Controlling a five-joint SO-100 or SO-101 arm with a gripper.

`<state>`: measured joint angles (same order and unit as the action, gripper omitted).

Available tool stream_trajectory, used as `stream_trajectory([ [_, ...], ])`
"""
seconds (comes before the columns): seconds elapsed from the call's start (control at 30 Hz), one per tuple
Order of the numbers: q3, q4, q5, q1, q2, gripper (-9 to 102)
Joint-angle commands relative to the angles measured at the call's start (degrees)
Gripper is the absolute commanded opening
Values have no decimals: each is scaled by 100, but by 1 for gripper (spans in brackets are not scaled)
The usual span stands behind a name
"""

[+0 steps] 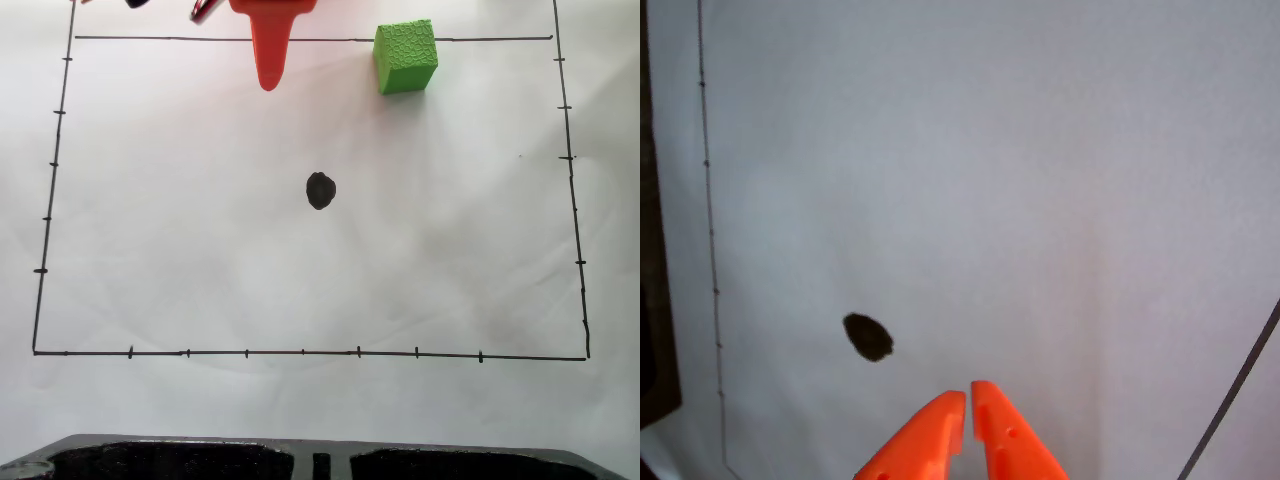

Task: Grasp the colored block, Place it on the black dot, and then return the arm to the default position.

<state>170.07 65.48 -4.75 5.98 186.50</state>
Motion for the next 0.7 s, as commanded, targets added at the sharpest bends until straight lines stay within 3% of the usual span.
stream_trajectory([
  [0.0,-97,255,308,-114,79,0],
  [0.67,-97,255,536,114,79,0],
])
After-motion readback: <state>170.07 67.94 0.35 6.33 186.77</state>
